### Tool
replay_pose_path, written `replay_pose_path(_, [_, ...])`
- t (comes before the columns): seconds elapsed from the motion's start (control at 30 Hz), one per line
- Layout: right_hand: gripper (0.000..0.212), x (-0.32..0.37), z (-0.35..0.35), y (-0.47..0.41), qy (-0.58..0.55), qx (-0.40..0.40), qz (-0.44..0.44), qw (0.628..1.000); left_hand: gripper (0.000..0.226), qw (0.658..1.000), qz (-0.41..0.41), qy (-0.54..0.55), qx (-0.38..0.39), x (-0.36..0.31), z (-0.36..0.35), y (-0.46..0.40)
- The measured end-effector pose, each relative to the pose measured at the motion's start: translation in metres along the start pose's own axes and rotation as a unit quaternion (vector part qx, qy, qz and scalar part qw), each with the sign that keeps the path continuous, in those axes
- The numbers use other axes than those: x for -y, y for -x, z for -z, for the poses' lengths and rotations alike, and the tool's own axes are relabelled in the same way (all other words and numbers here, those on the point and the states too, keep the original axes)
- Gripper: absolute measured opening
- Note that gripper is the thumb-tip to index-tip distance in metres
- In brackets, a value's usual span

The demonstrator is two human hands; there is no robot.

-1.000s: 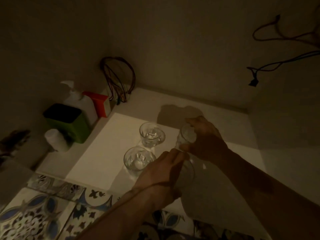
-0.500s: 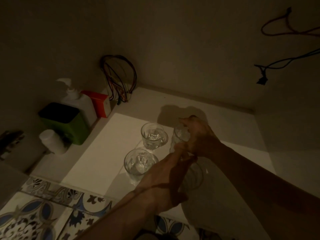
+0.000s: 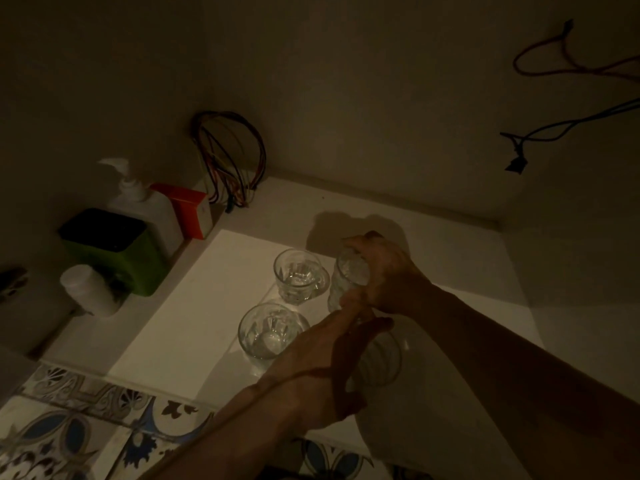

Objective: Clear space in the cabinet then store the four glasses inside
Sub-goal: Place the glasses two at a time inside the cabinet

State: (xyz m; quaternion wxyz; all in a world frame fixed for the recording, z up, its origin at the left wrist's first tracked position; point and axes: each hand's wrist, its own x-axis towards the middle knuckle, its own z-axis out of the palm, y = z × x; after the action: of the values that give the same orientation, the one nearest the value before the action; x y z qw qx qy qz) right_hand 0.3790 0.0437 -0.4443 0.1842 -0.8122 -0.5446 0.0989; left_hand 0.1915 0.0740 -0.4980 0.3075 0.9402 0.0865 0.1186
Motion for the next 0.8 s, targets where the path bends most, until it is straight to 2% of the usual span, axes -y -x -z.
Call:
replay_pose_path(0.2, [0.092,-0.002,0.000,0.005,-0.012,0.000,0.020,1.000,0.104,0.999,-0.020,0.025,0.027,-0.002,0.010,-0.002])
replay_pose_path(0.33, [0.099,0.002,0.008,0.012,-0.007,0.018,0.004,1.000,0.098,0.999,-0.034,0.015,0.036,-0.008,0.017,0.001])
replay_pose_path(0.5, [0.078,0.006,0.024,0.022,-0.013,-0.032,-0.034,0.999,0.106,0.999,-0.044,-0.013,0.021,-0.016,0.025,0.004])
replay_pose_path(0.53, [0.068,0.005,0.026,0.025,0.030,-0.061,-0.006,0.998,0.104,0.999,-0.044,-0.025,0.015,-0.018,0.027,0.005])
replay_pose_path(0.6, [0.035,0.003,0.025,0.034,0.124,-0.142,0.050,0.981,0.099,0.998,-0.027,-0.053,-0.007,-0.022,0.033,0.009])
replay_pose_path(0.63, [0.028,0.003,0.025,0.041,0.159,-0.141,0.054,0.976,0.095,0.998,-0.010,-0.065,-0.022,-0.024,0.037,0.011])
replay_pose_path(0.67, [0.029,0.001,0.025,0.045,0.177,-0.139,0.058,0.972,0.092,0.997,0.007,-0.075,-0.034,-0.026,0.041,0.014])
replay_pose_path(0.7, [0.026,0.005,0.029,0.051,0.166,-0.097,0.018,0.981,0.088,0.995,0.025,-0.086,-0.044,-0.028,0.046,0.017])
replay_pose_path(0.73, [0.032,0.009,0.031,0.056,0.128,-0.070,-0.021,0.989,0.086,0.993,0.044,-0.100,-0.049,-0.030,0.053,0.020])
replay_pose_path(0.8, [0.060,0.015,0.039,0.072,0.105,-0.069,-0.116,0.985,0.087,0.985,0.087,-0.148,-0.033,-0.033,0.069,0.026])
